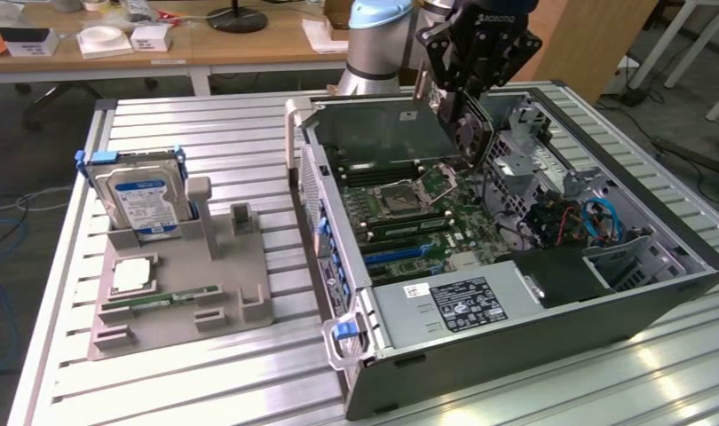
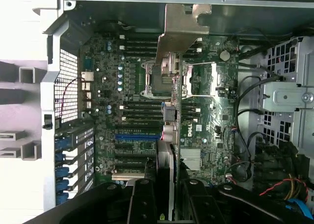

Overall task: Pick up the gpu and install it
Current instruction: 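Pick up the gpu and move the gpu toward the slot, then insert the gpu into the slot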

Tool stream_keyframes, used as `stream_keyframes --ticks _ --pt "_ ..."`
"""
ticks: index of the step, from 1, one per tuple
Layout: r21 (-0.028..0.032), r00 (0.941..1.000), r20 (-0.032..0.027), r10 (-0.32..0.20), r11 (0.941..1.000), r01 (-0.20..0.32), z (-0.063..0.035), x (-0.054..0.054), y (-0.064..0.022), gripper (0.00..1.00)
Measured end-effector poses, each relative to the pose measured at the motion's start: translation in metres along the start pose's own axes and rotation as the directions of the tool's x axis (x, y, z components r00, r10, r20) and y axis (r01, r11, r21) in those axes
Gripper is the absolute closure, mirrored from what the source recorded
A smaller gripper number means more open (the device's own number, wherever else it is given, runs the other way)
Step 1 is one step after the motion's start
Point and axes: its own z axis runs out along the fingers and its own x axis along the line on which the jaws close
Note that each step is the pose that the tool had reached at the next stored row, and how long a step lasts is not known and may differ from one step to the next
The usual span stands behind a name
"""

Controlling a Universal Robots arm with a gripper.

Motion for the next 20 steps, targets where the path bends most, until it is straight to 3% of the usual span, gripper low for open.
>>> stream_keyframes --ticks 13,17,20 --pt "0.0000 1.0000 0.0000 -0.001 1.0000 0.001 0.0000 0.0000 0.0000 0.73" --pt "0.0002 0.9982 -0.0004 -0.060 0.9982 0.060 0.0003 0.0000 0.0000 0.73" --pt "0.0004 0.9935 -0.0009 -0.114 0.9935 0.114 0.0008 0.0000 0.0000 0.73"
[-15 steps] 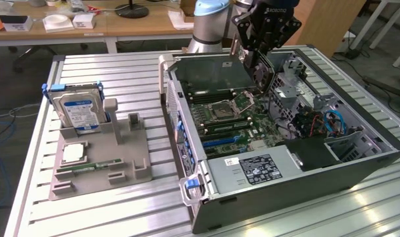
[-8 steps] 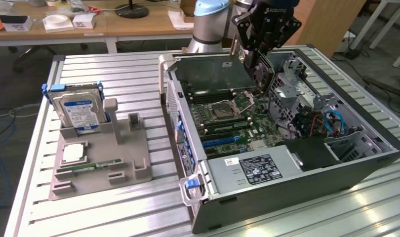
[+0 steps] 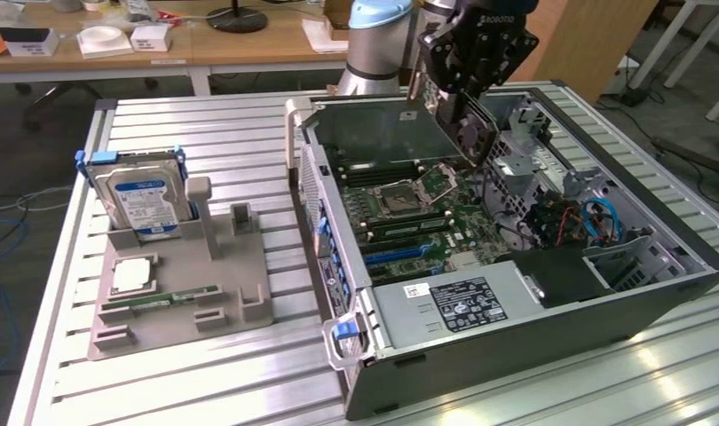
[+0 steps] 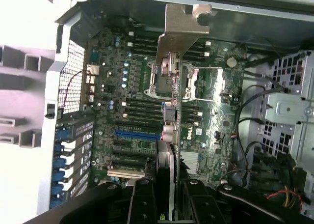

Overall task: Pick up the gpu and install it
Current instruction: 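Insert the gpu into the slot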

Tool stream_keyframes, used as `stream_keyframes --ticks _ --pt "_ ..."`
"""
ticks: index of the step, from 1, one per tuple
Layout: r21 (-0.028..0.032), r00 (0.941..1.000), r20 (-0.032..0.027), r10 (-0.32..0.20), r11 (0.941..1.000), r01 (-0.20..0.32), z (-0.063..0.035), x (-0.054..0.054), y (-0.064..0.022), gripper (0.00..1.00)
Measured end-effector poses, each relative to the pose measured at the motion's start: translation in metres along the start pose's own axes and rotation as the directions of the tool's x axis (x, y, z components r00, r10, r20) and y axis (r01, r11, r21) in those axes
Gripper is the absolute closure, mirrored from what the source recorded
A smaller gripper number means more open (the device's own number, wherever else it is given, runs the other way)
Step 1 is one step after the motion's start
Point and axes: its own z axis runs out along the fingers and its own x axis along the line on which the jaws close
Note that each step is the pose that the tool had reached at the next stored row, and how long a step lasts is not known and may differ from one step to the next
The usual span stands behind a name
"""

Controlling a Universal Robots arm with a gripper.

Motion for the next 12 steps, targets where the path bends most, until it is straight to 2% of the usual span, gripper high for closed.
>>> stream_keyframes --ticks 3,6,9,12 --pt "0.0002 0.9985 -0.0004 -0.055 0.9985 0.055 0.0006 0.0000 0.0000 0.73" --pt "0.0003 0.9941 -0.0009 -0.109 0.9941 0.109 0.0010 0.0000 0.0000 0.73" --pt "0.0004 0.9867 -0.0013 -0.163 0.9867 0.163 0.0014 0.0000 0.0000 0.73" --pt "0.0005 0.9761 -0.0017 -0.217 0.9761 0.217 0.0019 0.0000 0.0000 0.73"
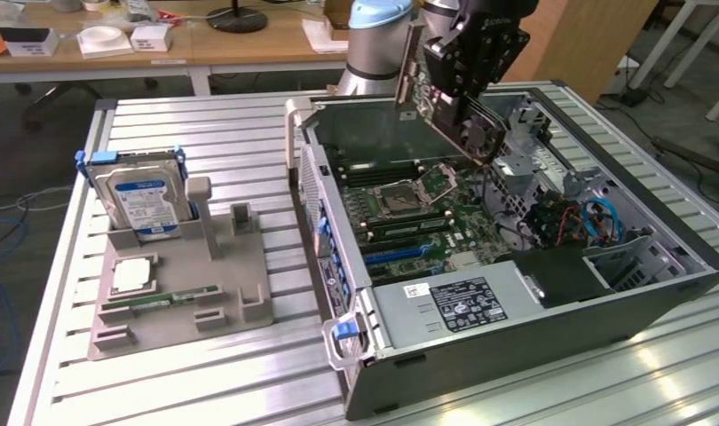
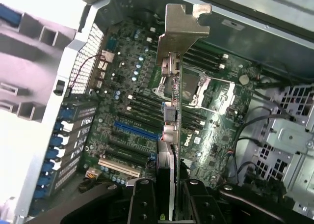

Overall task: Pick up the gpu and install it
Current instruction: 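Insert the gpu into the slot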

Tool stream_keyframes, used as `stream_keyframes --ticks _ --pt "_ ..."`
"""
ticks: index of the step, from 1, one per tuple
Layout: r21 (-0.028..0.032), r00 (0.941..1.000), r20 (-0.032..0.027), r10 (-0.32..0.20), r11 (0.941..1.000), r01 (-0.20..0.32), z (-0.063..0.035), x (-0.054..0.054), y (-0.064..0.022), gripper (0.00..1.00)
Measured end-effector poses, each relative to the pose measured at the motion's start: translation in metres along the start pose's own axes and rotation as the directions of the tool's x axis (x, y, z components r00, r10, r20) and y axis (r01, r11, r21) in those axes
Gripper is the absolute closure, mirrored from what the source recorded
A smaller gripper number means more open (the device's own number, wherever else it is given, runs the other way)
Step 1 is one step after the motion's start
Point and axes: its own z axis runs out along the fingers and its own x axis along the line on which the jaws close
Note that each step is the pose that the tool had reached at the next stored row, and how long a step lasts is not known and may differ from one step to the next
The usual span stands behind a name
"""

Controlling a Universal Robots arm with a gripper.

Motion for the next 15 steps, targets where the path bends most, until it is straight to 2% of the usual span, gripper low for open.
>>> stream_keyframes --ticks 3,9,12,15 --pt "0.0002 0.9986 -0.0004 -0.053 0.9986 0.053 0.0004 0.0000 0.0000 0.73" --pt "0.0004 0.9910 -0.0011 -0.134 0.9910 0.134 0.0011 0.0007 -0.0001 0.73" --pt "0.0005 0.9847 -0.0013 -0.174 0.9847 0.174 0.0016 0.0011 0.0000 0.73" --pt "0.0006 0.9748 -0.0018 -0.223 0.9748 0.223 0.0023 0.0012 0.0001 0.73"
